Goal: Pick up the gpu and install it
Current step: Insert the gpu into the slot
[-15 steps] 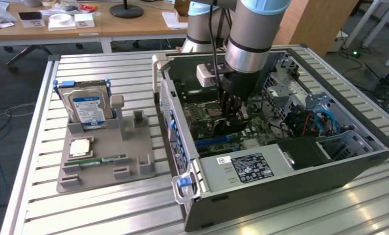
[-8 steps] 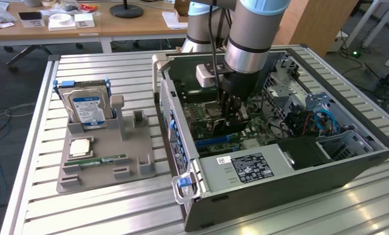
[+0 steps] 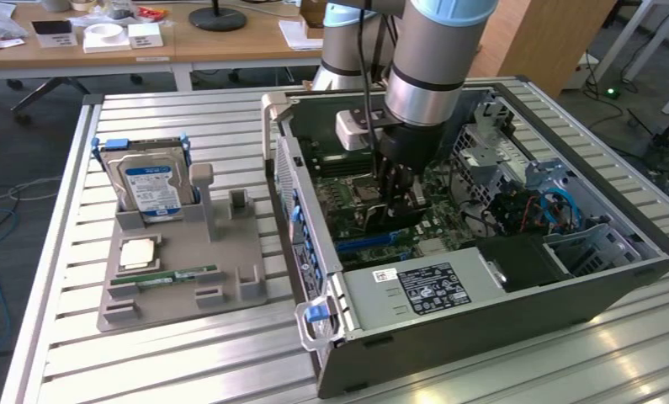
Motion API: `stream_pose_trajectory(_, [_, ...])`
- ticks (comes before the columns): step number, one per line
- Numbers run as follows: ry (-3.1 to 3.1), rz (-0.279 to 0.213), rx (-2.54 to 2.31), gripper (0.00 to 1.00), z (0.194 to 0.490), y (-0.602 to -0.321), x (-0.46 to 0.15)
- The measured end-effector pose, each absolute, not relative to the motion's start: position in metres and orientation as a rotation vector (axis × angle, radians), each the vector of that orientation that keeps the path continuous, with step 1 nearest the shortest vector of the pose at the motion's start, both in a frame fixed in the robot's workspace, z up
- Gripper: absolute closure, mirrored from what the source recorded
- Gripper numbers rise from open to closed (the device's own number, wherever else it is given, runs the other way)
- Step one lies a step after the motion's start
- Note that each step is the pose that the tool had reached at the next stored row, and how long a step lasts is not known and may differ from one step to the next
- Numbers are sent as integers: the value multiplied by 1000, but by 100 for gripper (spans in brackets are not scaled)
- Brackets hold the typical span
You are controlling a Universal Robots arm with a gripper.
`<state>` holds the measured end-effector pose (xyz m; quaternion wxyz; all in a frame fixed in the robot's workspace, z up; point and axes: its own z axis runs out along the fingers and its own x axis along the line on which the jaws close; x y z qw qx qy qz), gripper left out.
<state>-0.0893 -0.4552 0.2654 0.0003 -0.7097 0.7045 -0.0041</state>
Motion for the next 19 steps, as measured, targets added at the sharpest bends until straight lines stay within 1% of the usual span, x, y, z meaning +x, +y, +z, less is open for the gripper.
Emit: stream_pose_trajectory(19, [2207,-25,-2224,74,263,-455,-95])
